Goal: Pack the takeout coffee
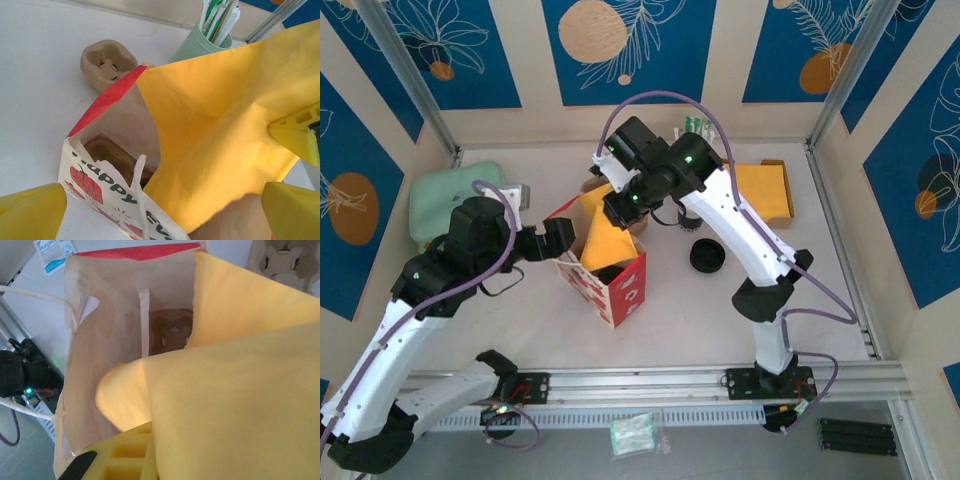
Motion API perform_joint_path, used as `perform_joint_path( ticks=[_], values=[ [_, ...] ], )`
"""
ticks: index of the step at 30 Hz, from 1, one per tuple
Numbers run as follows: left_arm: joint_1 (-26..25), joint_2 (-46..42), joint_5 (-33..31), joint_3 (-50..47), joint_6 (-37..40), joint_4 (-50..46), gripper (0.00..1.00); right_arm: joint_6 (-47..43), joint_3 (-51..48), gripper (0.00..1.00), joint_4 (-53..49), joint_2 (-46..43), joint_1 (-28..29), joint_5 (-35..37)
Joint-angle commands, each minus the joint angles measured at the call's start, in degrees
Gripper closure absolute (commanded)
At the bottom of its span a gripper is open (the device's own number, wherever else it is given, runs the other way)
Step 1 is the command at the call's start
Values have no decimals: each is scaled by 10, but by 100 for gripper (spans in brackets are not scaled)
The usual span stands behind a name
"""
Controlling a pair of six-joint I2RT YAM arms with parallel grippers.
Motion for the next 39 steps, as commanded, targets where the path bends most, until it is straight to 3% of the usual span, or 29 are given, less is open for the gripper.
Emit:
perform_joint_path(
  ticks=[1,9,14,17,25,31,39],
  values=[
    [-4,-6,0,8,-1,5,1,11,-38,89,50,-26,20,31],
    [-5,-12,-2,9,-1,4,1,17,-52,84,61,-12,49,14],
    [-5,-15,-5,10,-1,3,1,21,-11,58,46,-9,59,3],
    [-4,-15,-7,14,1,2,1,26,14,52,44,-15,56,-9],
    [-4,-13,-39,36,23,-9,0,38,31,47,48,-51,44,-33],
    [1,-3,-71,67,54,-15,1,50,-42,42,92,-109,21,-51],
    [34,52,-56,104,90,-25,1,65,-100,42,130,-124,6,-83]
  ],
)
